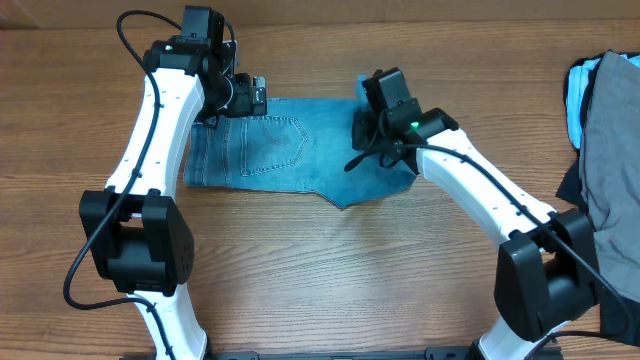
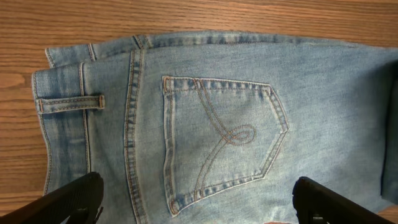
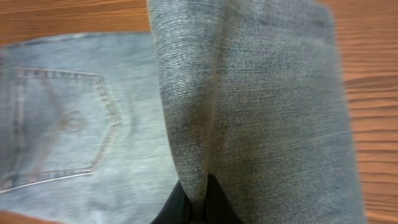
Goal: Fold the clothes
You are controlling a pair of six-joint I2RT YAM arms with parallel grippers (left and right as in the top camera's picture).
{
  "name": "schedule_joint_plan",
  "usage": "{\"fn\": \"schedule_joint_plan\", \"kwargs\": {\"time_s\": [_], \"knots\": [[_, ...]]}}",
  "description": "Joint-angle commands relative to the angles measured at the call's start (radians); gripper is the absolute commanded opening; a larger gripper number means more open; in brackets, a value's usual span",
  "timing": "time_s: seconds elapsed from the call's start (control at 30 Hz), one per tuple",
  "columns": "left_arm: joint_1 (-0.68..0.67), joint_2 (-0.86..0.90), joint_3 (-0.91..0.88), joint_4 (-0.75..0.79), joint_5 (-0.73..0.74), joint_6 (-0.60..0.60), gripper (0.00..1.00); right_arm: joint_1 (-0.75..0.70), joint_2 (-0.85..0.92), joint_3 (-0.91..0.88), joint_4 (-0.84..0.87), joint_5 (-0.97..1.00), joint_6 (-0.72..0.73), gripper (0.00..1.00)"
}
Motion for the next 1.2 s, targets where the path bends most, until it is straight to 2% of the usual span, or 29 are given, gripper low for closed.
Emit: {"fn": "schedule_joint_plan", "kwargs": {"time_s": [0.0, 0.13, 0.17, 0.23, 0.33, 0.37, 0.43, 0.47, 0.6, 0.67, 0.7, 0.73, 0.8, 0.87, 0.93, 1.03, 1.17], "knots": [[-0.007, 0.005, -0.007, -0.002, 0.008, -0.018, 1.00, 0.009, 0.047, 0.029, 0.019, -0.112, 0.032, 0.04], [-0.009, 0.005, -0.020, 0.001, 0.008, -0.019, 1.00, 0.018, 0.095, 0.029, 0.065, -0.219, 0.072, 0.08], [-0.009, 0.005, -0.024, 0.001, 0.008, -0.019, 1.00, 0.021, 0.106, 0.029, 0.079, -0.237, 0.081, 0.14], [-0.009, 0.005, -0.036, 0.005, 0.008, -0.019, 1.00, 0.031, 0.120, 0.029, 0.111, -0.268, 0.080, 0.47], [-0.009, 0.005, -0.055, 0.011, 0.008, -0.019, 1.00, 0.047, 0.124, 0.029, 0.152, -0.295, 0.079, 0.55], [-0.009, 0.005, -0.061, 0.013, 0.008, -0.019, 1.00, 0.050, 0.123, 0.030, 0.161, -0.296, 0.070, 0.61], [-0.009, 0.005, -0.070, 0.012, 0.008, -0.019, 1.00, 0.050, 0.119, 0.046, 0.150, -0.294, 0.019, 0.80], [-0.009, 0.005, -0.071, 0.010, 0.008, -0.019, 1.00, 0.041, 0.114, 0.061, 0.130, -0.279, 0.008, 0.83], [-0.009, 0.005, -0.072, 0.012, 0.015, -0.023, 1.00, -0.039, 0.082, 0.159, -0.004, -0.212, -0.010, 0.85], [-0.009, 0.005, -0.072, 0.018, 0.060, -0.026, 1.00, -0.089, 0.076, 0.206, -0.064, -0.213, -0.041, 0.84], [-0.009, 0.005, -0.072, 0.022, 0.093, -0.026, 1.00, -0.113, 0.076, 0.225, -0.094, -0.214, -0.051, 0.78], [-0.010, 0.005, -0.072, 0.029, 0.132, -0.026, 0.95, -0.134, 0.076, 0.233, -0.115, -0.217, -0.053, 0.60], [-0.022, 0.005, -0.076, 0.051, 0.201, -0.026, 0.77, -0.188, 0.077, 0.232, -0.150, -0.247, -0.053, 0.25], [-0.041, 0.005, -0.086, 0.077, 0.219, -0.027, 0.55, -0.235, 0.092, 0.230, -0.190, -0.306, -0.058, 0.04], [-0.069, 0.007, -0.106, 0.117, 0.219, -0.041, 0.38, -0.271, 0.110, 0.230, -0.237, -0.392, -0.093, 0.04], [-0.115, 0.007, -0.157, 0.219, 0.219, -0.098, 0.04, -0.297, 0.145, 0.225, -0.306, -0.557, -0.174, 0.04], [-0.180, 0.016, -0.227, 0.409, 0.240, -0.172, 0.04, -0.295, 0.182, 0.186, -0.348, -0.718, -0.222, 0.04]]}}
